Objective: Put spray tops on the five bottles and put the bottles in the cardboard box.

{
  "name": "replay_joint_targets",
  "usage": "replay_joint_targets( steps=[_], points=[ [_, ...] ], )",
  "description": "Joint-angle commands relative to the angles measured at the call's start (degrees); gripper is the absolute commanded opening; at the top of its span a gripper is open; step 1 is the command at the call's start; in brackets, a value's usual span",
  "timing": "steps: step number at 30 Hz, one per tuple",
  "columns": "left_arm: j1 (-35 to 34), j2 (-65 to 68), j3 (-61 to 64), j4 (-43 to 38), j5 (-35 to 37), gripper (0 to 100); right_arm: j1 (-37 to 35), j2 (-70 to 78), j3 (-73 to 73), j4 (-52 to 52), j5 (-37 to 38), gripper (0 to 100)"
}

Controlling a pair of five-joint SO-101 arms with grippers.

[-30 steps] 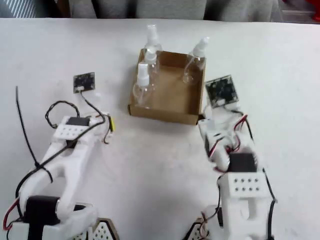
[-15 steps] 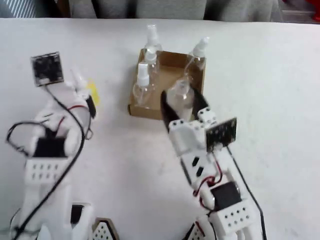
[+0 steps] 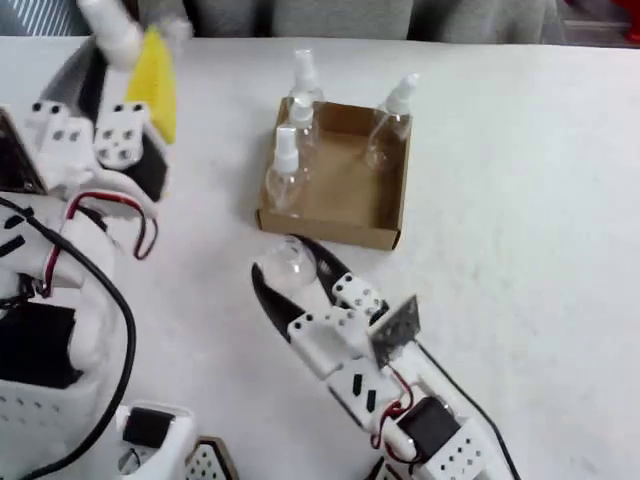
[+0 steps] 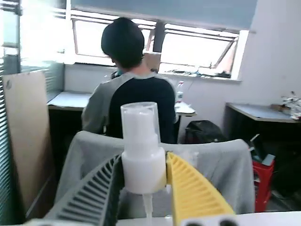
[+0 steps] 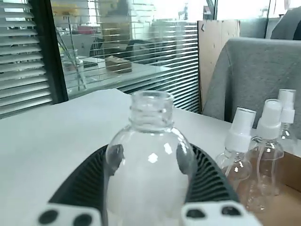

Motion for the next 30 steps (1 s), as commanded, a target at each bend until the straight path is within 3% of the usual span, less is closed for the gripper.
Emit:
replay_joint_targets(
  steps=[1, 4, 8, 30],
  points=[
    [11.6, 2.6, -9.1, 4.7, -0.4, 2, -0.6, -1.6, 0.5, 3.5, -0.4, 1.6],
    [18.4, 5.4, -11.8, 9.1, -0.3, 2, -0.6, -1.6, 0.5, 3.6, -0.4, 1.6],
    [21.8, 9.9, -12.8, 10.6, -0.3, 2, -0.6, -1.6, 0.5, 3.6, -0.4, 1.6],
    [21.3, 11.3, -13.3, 20.4, -0.6, 2, -0.2, -1.6, 0.5, 4.4, -0.4, 1.6]
  ],
)
